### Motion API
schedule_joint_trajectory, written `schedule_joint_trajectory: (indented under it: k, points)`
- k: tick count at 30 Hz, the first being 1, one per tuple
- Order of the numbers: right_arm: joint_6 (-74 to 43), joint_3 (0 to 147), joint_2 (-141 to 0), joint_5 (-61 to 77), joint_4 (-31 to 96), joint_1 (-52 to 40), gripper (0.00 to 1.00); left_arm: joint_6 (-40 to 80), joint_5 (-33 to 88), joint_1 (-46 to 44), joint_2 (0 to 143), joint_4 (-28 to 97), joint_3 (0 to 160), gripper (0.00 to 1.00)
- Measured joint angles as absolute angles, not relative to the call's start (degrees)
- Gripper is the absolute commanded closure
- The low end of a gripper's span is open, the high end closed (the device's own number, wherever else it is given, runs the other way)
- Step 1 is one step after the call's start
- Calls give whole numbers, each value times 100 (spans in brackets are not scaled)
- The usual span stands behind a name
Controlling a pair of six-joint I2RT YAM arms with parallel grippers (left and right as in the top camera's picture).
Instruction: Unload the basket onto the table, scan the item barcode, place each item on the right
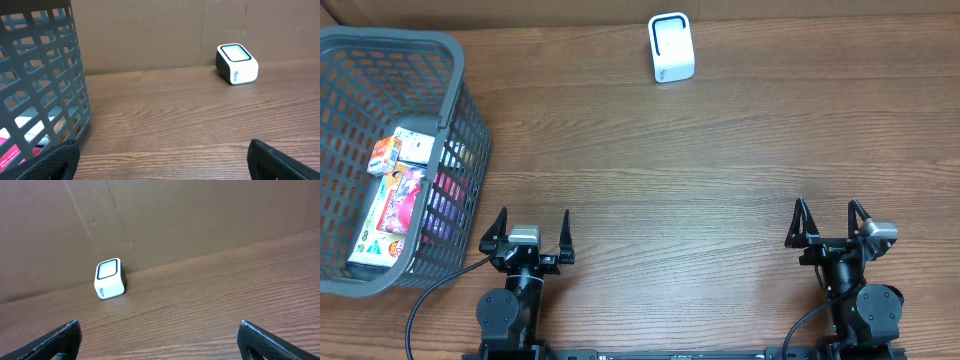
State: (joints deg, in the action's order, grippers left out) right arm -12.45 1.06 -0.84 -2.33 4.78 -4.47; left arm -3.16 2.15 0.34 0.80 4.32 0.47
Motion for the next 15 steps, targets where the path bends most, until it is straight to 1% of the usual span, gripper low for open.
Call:
schedule_joint_trajectory:
  k: [15]
  points:
    - [-1243,106,-84,-233,478,-449,0,-316,217,-58,80,429,47,0]
